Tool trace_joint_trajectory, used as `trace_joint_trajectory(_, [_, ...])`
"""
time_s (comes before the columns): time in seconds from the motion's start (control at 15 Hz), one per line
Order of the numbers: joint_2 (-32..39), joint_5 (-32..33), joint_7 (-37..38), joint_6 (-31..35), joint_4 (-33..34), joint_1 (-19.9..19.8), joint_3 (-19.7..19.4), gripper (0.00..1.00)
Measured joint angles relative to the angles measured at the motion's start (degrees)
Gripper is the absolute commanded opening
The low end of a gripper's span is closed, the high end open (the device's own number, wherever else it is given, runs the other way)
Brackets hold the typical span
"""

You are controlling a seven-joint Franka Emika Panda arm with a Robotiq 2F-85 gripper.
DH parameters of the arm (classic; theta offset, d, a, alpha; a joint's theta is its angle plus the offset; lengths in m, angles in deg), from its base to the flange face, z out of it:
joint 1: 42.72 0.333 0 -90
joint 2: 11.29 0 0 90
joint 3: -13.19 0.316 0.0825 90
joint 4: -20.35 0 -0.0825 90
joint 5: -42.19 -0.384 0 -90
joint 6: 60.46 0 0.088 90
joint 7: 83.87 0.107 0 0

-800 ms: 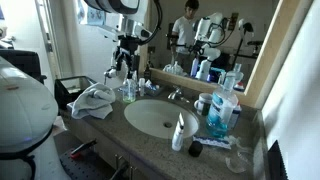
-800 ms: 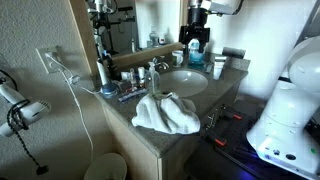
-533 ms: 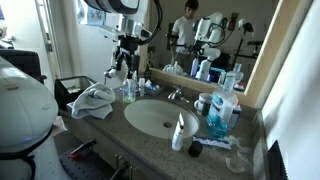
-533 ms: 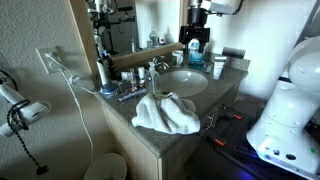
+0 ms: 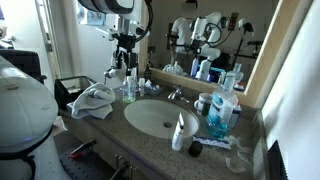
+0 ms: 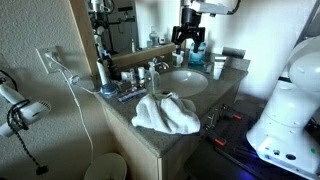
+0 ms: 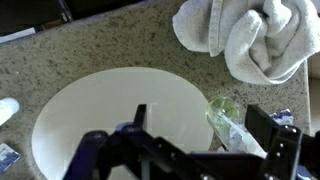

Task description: Press the top of the liquid soap bottle

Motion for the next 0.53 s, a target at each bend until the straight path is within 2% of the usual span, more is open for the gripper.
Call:
trace_joint_trajectory(0.33, [3.4,0.63,16.57,0.83,5.52,-0.01,8.01,1.0])
trace_joint_trajectory(0.53, [6.45,1.91,23.6,1.8,9.16,0.02,10.59,1.0])
